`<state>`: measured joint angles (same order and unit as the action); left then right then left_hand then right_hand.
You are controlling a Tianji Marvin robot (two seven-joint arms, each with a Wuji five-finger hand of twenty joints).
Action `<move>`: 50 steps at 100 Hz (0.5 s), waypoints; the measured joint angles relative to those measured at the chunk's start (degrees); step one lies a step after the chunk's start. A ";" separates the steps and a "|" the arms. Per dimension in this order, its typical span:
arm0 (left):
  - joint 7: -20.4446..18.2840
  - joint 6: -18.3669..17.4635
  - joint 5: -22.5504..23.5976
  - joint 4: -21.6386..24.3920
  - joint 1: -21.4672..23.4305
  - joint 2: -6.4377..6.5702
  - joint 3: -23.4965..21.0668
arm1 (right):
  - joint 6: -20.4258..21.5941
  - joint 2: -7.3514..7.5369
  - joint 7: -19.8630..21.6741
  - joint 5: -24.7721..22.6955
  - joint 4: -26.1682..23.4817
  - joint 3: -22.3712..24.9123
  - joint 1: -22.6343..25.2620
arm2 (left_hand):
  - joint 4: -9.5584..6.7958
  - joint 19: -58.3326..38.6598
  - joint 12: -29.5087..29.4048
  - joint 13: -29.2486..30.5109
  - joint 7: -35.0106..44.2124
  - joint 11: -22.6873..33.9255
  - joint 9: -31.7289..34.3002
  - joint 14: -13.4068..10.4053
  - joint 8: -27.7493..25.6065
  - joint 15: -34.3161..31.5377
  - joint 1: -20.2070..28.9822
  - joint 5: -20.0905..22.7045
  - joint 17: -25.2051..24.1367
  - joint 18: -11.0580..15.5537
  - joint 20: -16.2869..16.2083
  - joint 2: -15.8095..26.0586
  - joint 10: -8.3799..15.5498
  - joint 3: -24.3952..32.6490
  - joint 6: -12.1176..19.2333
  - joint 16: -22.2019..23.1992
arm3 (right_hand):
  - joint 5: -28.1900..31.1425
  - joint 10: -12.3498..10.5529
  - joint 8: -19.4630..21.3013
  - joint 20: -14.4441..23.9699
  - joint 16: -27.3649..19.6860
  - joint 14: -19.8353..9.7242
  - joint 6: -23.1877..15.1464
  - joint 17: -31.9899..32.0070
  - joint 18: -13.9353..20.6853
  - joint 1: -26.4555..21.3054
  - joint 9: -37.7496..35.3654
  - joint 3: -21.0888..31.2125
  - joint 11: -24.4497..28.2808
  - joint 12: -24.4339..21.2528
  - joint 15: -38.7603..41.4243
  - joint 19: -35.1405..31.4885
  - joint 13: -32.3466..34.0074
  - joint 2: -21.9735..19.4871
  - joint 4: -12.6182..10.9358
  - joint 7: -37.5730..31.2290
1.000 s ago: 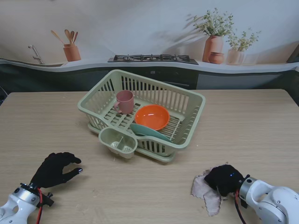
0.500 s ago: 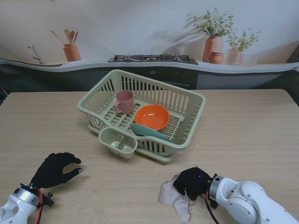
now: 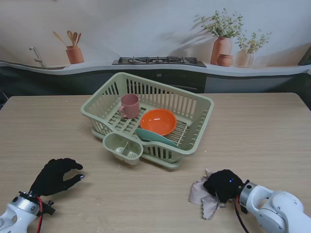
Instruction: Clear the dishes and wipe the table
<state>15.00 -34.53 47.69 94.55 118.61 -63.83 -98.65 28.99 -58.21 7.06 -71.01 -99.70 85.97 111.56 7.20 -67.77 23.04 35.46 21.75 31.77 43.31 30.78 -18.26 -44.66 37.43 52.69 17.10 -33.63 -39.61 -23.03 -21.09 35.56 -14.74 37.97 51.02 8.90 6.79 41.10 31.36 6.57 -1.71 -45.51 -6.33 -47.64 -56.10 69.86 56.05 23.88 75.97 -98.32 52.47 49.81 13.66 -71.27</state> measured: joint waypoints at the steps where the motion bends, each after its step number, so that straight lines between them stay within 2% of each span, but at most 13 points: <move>1: -0.05 -0.02 -0.05 0.01 0.00 0.00 -0.01 | 0.02 0.02 -0.17 -0.25 0.04 0.25 0.11 | 0.00 0.00 0.00 0.00 0.00 0.00 0.00 0.00 0.00 0.00 0.00 0.00 0.00 0.00 0.00 0.00 0.00 0.00 0.00 0.00 | 0.00 0.00 0.07 0.00 0.00 0.00 -0.02 0.00 0.00 0.00 0.00 0.00 0.00 0.00 0.00 0.00 0.00 0.00 0.00 -0.01; 12: -0.71 -0.34 -0.72 0.17 0.04 -0.01 -0.17 | 0.21 0.36 -2.36 -3.19 0.70 2.94 1.15 | 0.00 0.00 0.00 0.00 0.00 0.00 0.00 0.00 0.00 0.00 0.00 0.00 0.00 0.00 0.00 0.00 0.00 0.00 0.00 0.00 | -0.01 0.00 0.37 0.00 0.00 0.00 -0.06 0.00 0.00 -0.02 0.00 0.00 -0.03 -0.02 0.00 0.00 0.00 0.00 0.00 -0.13; 30: -0.89 -0.83 -0.78 0.20 0.02 -0.01 -0.33 | -0.07 0.92 -4.58 -5.05 1.95 5.12 1.72 | 0.00 0.00 0.00 0.00 0.03 0.00 0.00 0.00 0.00 0.00 0.00 0.00 -0.01 0.01 0.00 0.00 0.00 0.00 0.00 0.00 | -0.02 0.00 0.48 0.00 0.00 0.00 -0.17 0.00 0.00 -0.05 0.00 0.05 -0.04 -0.05 0.00 0.00 0.00 0.00 0.00 -0.60; 50: -1.34 -1.01 -2.41 0.14 0.18 -0.10 -0.64 | -4.59 1.24 -5.77 -5.27 3.64 3.85 0.24 | -0.01 0.00 0.00 0.00 0.07 0.00 0.00 0.00 0.00 0.00 0.00 0.00 -0.06 0.01 0.00 0.00 0.00 0.00 0.00 0.00 | -0.02 0.00 1.38 0.00 0.00 0.00 -0.76 0.00 0.00 -0.19 0.00 0.27 -0.05 -0.07 0.00 0.00 0.00 0.02 0.00 -2.66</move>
<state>13.67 -35.55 45.28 94.69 118.79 -63.93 -99.29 24.40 -56.97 1.28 -76.28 -96.07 89.83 111.80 7.19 -67.77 23.04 35.46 21.81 31.77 43.31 30.78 -18.26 -44.66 37.43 52.69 17.04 -33.62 -39.61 -23.03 -21.09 35.56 -14.74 37.97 51.00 8.90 8.17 41.09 31.36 6.57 -2.47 -45.51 -6.33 -47.83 -56.10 70.13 55.99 23.81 75.97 -98.32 52.47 49.83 13.66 -73.93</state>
